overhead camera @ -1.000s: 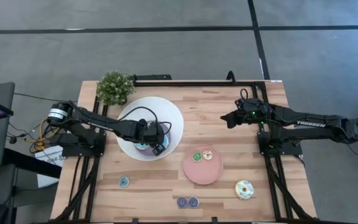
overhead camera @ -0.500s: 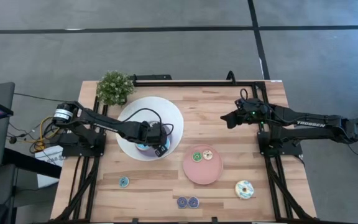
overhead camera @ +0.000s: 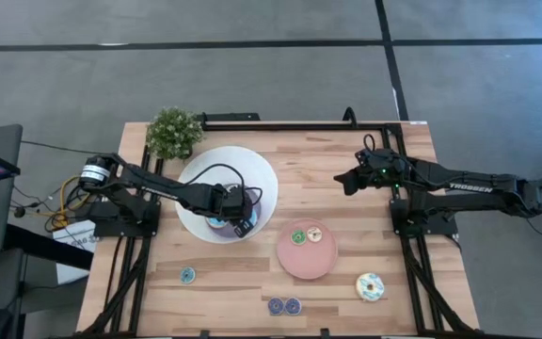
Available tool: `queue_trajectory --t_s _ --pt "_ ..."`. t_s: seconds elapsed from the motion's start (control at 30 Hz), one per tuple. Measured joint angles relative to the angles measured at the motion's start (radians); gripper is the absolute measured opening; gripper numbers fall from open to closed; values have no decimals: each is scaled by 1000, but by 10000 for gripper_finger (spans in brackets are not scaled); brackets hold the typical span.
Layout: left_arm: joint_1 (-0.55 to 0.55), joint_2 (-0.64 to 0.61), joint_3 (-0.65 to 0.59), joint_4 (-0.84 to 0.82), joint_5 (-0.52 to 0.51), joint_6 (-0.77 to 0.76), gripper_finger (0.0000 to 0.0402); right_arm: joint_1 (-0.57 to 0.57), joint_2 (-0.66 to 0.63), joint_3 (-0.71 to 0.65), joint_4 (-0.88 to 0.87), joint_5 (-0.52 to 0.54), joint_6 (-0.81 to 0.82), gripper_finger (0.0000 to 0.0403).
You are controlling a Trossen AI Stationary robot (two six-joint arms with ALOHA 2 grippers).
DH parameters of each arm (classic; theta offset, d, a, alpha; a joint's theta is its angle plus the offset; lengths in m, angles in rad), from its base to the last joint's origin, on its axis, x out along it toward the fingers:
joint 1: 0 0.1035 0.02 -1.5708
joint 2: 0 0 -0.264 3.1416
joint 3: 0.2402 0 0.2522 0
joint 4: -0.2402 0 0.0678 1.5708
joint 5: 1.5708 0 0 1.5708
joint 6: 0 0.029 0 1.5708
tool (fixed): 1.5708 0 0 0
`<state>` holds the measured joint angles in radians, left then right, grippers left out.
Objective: Pick & Place donuts
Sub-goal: Put the big light blue donut on the purple plate
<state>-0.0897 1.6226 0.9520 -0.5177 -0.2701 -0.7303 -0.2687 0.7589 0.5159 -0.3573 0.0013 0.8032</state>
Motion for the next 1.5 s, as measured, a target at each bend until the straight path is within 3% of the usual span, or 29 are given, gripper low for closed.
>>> queue_trajectory --t_s 0.57,0.87,1.5 --pt "0 0 0 -14 -24 0 72 0 0 0 0 0 -18 1" --pt "0 -1 -78 69 1 -77 72 0 0 0 0 0 -18 1" --pt "0 -1 -38 132 22 -40 72 0 0 0 0 0 -19 1"
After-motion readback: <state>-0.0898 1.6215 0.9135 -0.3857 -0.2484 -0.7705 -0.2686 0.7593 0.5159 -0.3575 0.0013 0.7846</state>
